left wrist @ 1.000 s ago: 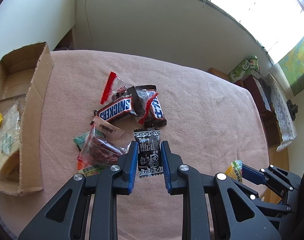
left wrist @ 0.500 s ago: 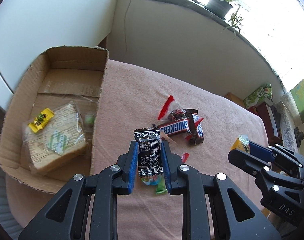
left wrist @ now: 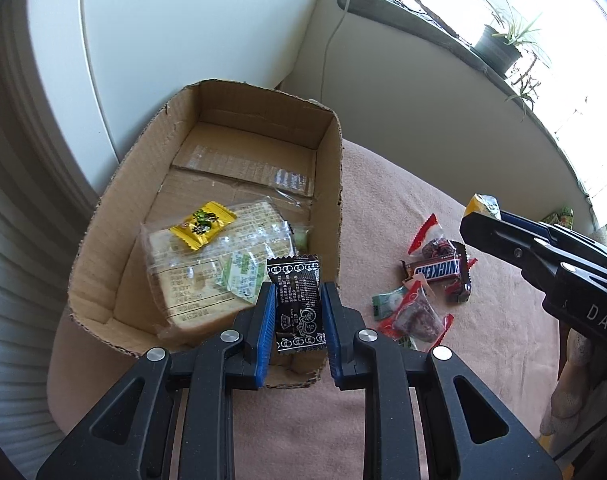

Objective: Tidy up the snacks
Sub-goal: 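Carry the black candy packet with the left gripper into the box, then open the left gripper to drop the black packet while the right gripper releases the jelly cup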

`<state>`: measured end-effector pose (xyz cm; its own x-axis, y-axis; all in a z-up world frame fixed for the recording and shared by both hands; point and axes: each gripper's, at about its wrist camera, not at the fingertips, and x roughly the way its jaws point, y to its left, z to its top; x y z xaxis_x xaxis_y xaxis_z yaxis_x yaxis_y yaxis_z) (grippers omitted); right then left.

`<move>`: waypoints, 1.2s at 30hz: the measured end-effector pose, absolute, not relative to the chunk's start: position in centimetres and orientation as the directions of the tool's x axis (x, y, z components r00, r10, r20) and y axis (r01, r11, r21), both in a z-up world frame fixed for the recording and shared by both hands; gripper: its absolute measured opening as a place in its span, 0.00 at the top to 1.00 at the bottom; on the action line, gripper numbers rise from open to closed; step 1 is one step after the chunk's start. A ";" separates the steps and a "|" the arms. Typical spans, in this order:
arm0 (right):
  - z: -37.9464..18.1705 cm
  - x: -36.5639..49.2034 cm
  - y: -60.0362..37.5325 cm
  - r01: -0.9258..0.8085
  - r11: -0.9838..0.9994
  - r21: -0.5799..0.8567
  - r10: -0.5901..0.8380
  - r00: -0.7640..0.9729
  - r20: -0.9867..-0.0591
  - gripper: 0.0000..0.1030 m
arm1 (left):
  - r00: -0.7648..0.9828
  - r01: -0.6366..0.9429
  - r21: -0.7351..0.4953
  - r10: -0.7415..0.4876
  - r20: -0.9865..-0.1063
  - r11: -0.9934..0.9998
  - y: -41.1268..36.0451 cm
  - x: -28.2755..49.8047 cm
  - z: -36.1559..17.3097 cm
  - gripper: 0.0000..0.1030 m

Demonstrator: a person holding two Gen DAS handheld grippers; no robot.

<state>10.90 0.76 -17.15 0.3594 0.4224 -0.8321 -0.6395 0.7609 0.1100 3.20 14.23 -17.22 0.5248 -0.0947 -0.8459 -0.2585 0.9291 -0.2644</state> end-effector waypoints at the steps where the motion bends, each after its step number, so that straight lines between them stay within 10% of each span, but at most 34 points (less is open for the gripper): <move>1: -17.2 11.1 1.4 -0.646 0.756 0.109 0.424 0.355 -0.833 0.66 | 0.523 -0.263 -0.263 -0.092 -0.847 0.928 14.5 3.1 -17.3 0.79; 29: -21.2 15.9 13.2 -0.739 0.662 0.127 0.428 0.232 -0.874 0.63 | 0.511 -0.316 -0.257 -0.064 -0.857 0.913 17.0 2.7 -18.5 0.79; 36: -21.1 16.0 13.7 -0.737 0.666 0.119 0.428 0.247 -0.870 0.44 | 0.524 -0.307 -0.238 -0.045 -0.850 0.921 16.8 2.7 -17.8 0.64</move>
<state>15.98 13.71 -21.12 0.2465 0.4276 -0.8697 -0.7365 0.6659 0.1187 2.66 16.80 -17.84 0.5241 -0.0450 -0.8504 -0.3071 0.9214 -0.2381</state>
